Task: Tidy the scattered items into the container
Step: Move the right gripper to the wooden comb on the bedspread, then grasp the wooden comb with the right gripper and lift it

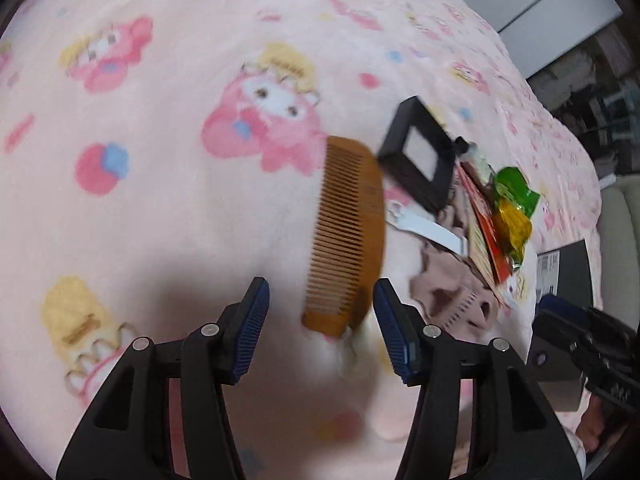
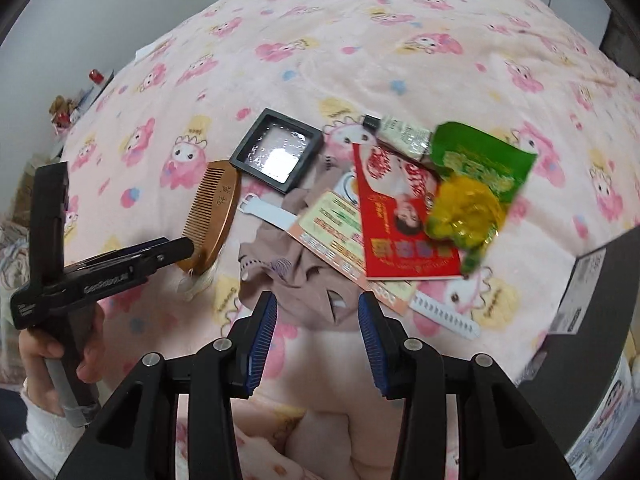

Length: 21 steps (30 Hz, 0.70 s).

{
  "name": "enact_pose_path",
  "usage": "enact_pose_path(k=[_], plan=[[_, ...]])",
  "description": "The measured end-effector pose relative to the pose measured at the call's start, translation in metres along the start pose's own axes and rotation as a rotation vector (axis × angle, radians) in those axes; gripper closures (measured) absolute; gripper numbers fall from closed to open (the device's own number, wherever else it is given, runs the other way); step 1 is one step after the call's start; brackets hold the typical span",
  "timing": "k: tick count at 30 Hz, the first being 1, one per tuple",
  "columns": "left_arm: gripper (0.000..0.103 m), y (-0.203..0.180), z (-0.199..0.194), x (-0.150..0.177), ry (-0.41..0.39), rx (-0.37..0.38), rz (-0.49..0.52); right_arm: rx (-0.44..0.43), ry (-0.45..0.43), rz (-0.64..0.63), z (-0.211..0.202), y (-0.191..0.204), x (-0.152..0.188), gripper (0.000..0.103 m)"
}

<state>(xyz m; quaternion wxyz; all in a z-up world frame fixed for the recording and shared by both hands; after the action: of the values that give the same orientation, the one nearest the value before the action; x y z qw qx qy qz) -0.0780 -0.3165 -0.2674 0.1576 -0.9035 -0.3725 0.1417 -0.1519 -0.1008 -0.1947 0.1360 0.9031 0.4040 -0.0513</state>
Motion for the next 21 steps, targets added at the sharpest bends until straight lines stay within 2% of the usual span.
enact_pose_path(k=[4, 5, 6, 10, 14, 17, 21], plan=[[0.05, -0.002, 0.018, -0.003, 0.027, 0.037, 0.005, -0.025, 0.017, 0.012, 0.007, 0.002, 0.001, 0.065], [0.06, -0.007, 0.018, -0.003, 0.03, 0.049, 0.027, -0.018, 0.018, 0.017, 0.008, 0.001, 0.001, 0.065], [0.064, -0.014, 0.017, -0.002, 0.039, 0.066, 0.047, -0.023, 0.017, 0.023, 0.007, 0.0, 0.002, 0.065], [0.091, -0.048, 0.019, 0.009, 0.105, 0.215, 0.113, -0.071, 0.014, 0.038, 0.006, 0.002, 0.004, 0.065], [0.094, -0.06, 0.03, 0.014, 0.122, 0.207, 0.122, -0.043, 0.019, 0.048, 0.008, 0.002, 0.006, 0.065], [0.097, -0.077, 0.01, 0.013, 0.091, 0.292, 0.139, -0.062, 0.0, 0.072, -0.001, 0.0, 0.014, 0.065], [0.098, -0.114, -0.032, 0.016, 0.04, 0.384, 0.226, -0.095, -0.075, 0.146, -0.028, -0.011, 0.025, 0.065]])
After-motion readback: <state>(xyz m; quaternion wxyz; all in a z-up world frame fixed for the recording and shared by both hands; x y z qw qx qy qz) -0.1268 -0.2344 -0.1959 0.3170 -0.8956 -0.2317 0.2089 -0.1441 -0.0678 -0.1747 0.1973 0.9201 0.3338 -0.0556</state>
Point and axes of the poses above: each gripper's, at about its wrist camera, not at the fingertips, and z roughly the way its jaws point, y to its left, x to its underside, the point moved 8 cm from there along z, roughly the way its jaws point, and after that the axes turned 5 degrees about y, right-handed, at the moved point
